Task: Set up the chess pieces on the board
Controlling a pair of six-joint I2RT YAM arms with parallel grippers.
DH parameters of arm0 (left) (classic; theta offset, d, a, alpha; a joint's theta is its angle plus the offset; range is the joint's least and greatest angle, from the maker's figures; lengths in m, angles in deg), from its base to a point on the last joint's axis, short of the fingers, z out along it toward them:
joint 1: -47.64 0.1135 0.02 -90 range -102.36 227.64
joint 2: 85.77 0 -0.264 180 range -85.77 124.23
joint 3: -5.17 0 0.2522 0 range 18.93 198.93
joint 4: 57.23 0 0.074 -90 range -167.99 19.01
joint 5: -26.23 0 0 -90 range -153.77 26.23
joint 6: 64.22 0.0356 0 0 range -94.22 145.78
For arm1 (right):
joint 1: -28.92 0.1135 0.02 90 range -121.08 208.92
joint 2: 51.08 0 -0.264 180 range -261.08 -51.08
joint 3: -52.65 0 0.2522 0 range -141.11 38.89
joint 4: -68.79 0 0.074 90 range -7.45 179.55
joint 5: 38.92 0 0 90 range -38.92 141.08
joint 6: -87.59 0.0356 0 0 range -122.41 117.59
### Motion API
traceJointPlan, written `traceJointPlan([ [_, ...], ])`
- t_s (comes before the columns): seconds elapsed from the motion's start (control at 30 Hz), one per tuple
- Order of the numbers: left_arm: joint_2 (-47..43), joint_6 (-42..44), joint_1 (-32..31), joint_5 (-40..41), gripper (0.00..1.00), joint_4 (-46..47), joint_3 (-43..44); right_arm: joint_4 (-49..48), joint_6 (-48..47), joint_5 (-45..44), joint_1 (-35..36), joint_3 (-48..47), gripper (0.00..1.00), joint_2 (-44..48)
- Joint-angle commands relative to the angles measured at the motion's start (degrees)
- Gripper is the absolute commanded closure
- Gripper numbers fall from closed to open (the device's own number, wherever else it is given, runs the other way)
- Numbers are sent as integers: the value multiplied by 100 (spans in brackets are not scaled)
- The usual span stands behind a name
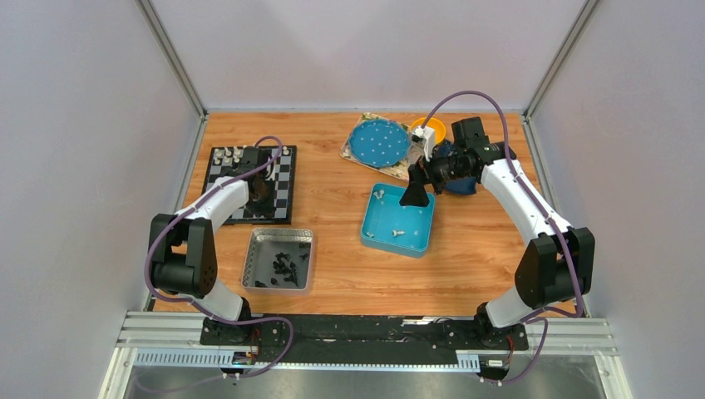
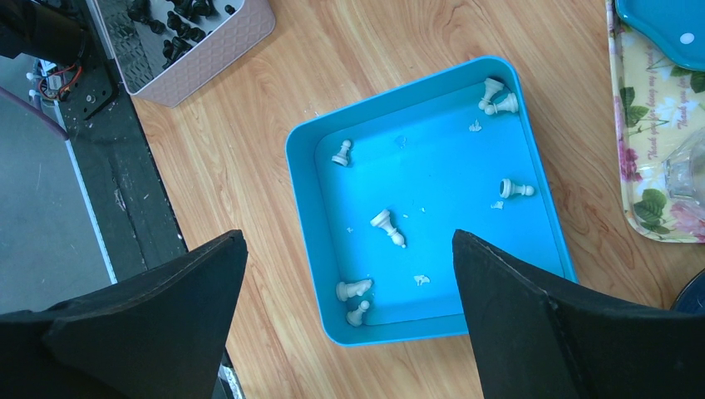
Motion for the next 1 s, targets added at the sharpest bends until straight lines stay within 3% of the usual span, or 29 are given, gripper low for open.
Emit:
traceJointPlan([
  [0.0, -6, 12, 39, 30, 68, 56, 25, -17, -158, 66, 24, -152, 3, 34],
  [0.2, -129, -50, 39, -199, 66, -84, 236, -8, -185, 66, 24, -152, 3, 42],
  [0.4, -542, -199, 39, -383, 55, -199, 447, 80, -325, 66, 32, -213, 3, 42],
  [0.63, -1472, -357, 47, -822, 42, -190, 280, 369, -527, 119, 32, -520, 3, -89],
  [0.83, -2543, -663, 39, -928, 19, -15, -238, 677, -756, 66, 120, -890, 2, -116],
  [0.97, -3222, -1007, 48, -1314, 18, 319, -739, 765, -879, -4, 313, -1004, 2, -81],
])
